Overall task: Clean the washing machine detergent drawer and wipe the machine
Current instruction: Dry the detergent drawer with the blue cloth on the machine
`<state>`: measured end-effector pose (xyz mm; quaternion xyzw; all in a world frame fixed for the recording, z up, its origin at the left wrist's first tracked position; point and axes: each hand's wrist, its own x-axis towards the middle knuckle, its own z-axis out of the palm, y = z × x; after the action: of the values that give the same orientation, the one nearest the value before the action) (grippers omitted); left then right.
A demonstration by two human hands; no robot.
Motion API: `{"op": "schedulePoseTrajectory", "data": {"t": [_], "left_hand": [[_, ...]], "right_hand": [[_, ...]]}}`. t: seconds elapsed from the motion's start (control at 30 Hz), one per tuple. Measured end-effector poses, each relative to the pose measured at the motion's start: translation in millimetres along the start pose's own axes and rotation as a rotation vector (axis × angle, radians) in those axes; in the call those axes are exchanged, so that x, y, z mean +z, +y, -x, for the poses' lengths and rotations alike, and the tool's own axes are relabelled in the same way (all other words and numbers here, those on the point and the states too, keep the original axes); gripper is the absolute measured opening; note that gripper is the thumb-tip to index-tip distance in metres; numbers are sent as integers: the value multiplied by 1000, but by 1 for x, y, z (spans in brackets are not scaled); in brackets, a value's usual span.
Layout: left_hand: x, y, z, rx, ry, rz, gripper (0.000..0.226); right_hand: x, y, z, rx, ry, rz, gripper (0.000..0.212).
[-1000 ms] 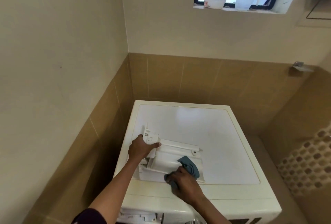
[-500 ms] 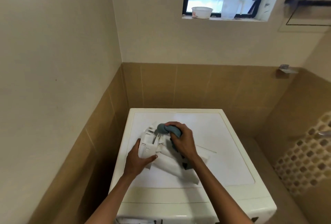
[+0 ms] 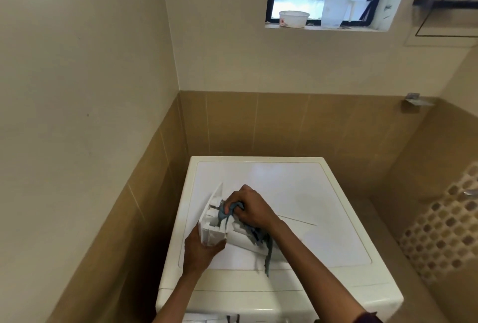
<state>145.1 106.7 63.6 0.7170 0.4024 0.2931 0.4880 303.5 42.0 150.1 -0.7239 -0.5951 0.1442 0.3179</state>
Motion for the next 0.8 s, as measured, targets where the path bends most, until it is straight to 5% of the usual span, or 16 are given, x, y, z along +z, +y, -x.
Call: {"op": "schedulePoseTrajectory", "data": {"t": [0.13, 0.23, 0.3, 0.47, 0.57, 0.7, 0.8], "left_hand": [[1, 5, -6, 3, -9, -57, 72], [1, 6, -2, -12, -23, -47, 69], [-1, 7, 0, -21, -56, -27, 68], [-36, 46, -3, -107, -370, 127, 69], [-47, 77, -23, -103, -253, 178, 52], [-25, 99, -53, -190, -308, -342, 57], [-6, 93, -54, -128, -265, -496, 56]], "right_hand": [[18, -3, -4, 124, 216, -34, 33], [28, -15, -11, 354, 570, -343, 29], [24, -14, -15, 430, 657, -450, 27], [32, -9, -1, 159, 326, -315, 23], [35, -3, -3, 150, 288, -203, 24], [33, -3, -4, 162, 275, -142, 23], [26, -1, 2, 144, 256, -93, 25]]}}
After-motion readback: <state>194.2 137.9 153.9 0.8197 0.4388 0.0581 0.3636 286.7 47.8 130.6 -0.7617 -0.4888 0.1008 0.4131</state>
